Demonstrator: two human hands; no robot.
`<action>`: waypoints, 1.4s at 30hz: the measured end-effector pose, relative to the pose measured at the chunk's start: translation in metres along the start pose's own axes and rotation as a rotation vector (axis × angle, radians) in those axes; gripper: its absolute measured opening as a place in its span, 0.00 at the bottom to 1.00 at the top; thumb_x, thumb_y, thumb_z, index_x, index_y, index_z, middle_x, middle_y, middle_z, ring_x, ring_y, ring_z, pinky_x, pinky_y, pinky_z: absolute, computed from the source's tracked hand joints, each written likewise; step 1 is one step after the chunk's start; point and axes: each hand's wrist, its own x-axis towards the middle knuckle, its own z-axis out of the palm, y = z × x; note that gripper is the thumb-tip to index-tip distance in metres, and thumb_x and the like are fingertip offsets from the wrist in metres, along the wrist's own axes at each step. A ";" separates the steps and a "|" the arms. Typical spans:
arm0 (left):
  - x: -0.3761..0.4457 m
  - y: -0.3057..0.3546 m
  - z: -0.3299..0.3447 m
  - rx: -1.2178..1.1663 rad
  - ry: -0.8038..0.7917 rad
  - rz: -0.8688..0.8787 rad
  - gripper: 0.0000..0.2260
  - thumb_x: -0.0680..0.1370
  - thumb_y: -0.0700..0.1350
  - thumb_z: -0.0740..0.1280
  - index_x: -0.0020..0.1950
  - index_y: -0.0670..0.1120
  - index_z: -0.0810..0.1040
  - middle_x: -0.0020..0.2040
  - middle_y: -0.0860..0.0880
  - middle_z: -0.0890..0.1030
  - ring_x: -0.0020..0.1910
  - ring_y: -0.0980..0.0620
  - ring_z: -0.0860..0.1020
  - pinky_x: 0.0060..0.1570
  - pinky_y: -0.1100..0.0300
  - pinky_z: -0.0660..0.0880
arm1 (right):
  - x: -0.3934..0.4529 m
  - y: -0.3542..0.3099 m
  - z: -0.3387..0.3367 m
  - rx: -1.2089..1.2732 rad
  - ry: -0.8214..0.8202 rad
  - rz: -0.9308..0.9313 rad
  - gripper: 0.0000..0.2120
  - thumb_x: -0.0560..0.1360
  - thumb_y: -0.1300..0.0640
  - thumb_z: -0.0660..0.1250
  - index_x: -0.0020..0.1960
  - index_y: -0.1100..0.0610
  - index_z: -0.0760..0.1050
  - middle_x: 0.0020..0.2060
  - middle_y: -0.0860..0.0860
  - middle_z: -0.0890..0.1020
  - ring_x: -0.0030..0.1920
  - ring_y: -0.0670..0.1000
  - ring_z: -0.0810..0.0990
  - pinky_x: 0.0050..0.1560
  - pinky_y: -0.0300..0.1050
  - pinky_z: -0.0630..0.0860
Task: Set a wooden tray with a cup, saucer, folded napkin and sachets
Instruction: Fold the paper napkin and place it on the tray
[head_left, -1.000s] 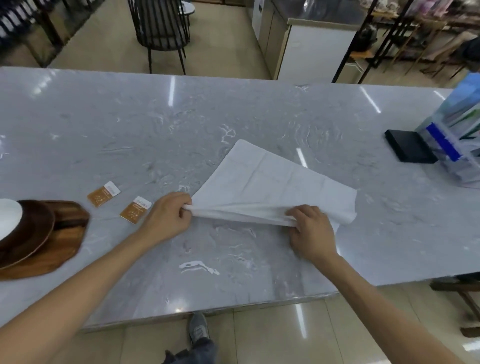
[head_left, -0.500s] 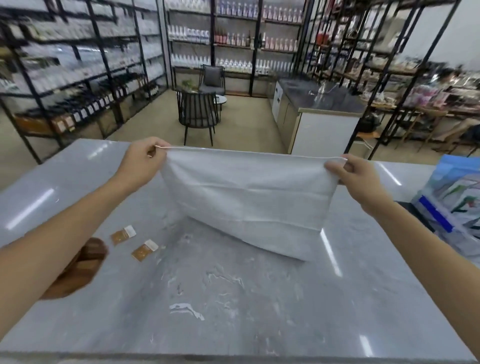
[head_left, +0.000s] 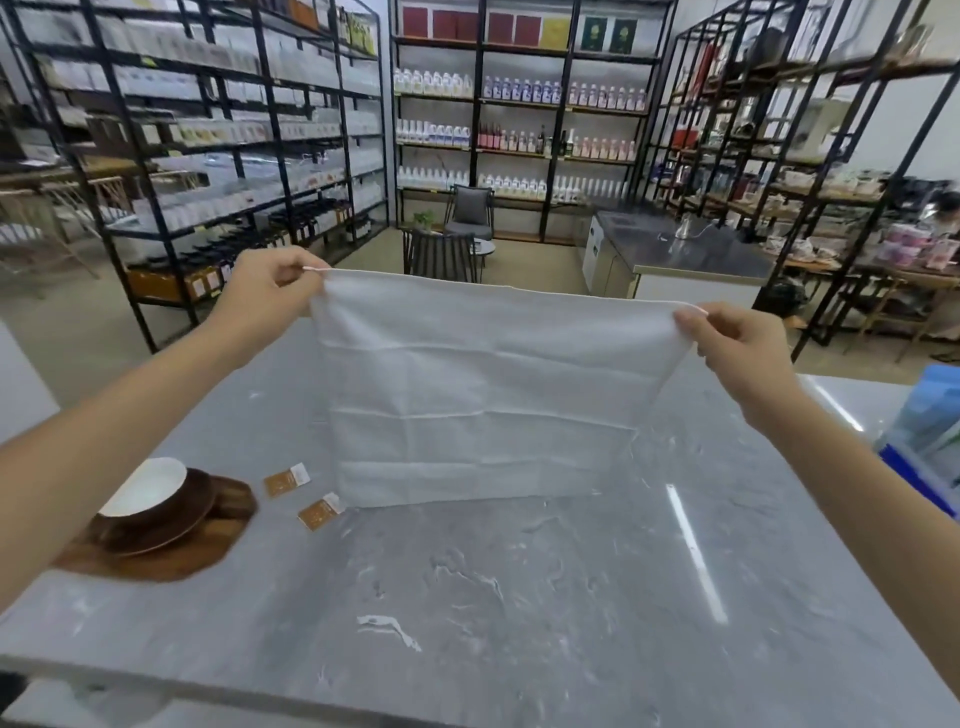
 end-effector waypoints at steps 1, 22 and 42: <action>-0.014 0.000 -0.005 0.011 -0.019 0.015 0.17 0.78 0.36 0.65 0.40 0.57 0.83 0.37 0.57 0.85 0.36 0.63 0.81 0.39 0.66 0.81 | -0.013 0.002 -0.003 0.009 -0.030 0.001 0.08 0.79 0.43 0.69 0.45 0.43 0.84 0.34 0.39 0.83 0.34 0.36 0.78 0.40 0.42 0.74; -0.313 -0.073 -0.023 0.118 -0.290 -0.375 0.10 0.78 0.36 0.70 0.47 0.52 0.86 0.42 0.56 0.85 0.42 0.57 0.82 0.40 0.75 0.75 | -0.275 0.095 -0.030 0.031 -0.399 0.364 0.06 0.73 0.50 0.73 0.48 0.48 0.87 0.40 0.51 0.88 0.40 0.47 0.85 0.35 0.37 0.81; -0.204 -0.226 0.088 0.498 -0.657 -0.282 0.16 0.72 0.43 0.76 0.59 0.51 0.80 0.52 0.50 0.75 0.39 0.50 0.75 0.50 0.52 0.77 | -0.172 0.220 0.101 -0.598 -0.723 0.448 0.22 0.76 0.51 0.73 0.68 0.50 0.73 0.55 0.52 0.73 0.46 0.50 0.78 0.54 0.42 0.74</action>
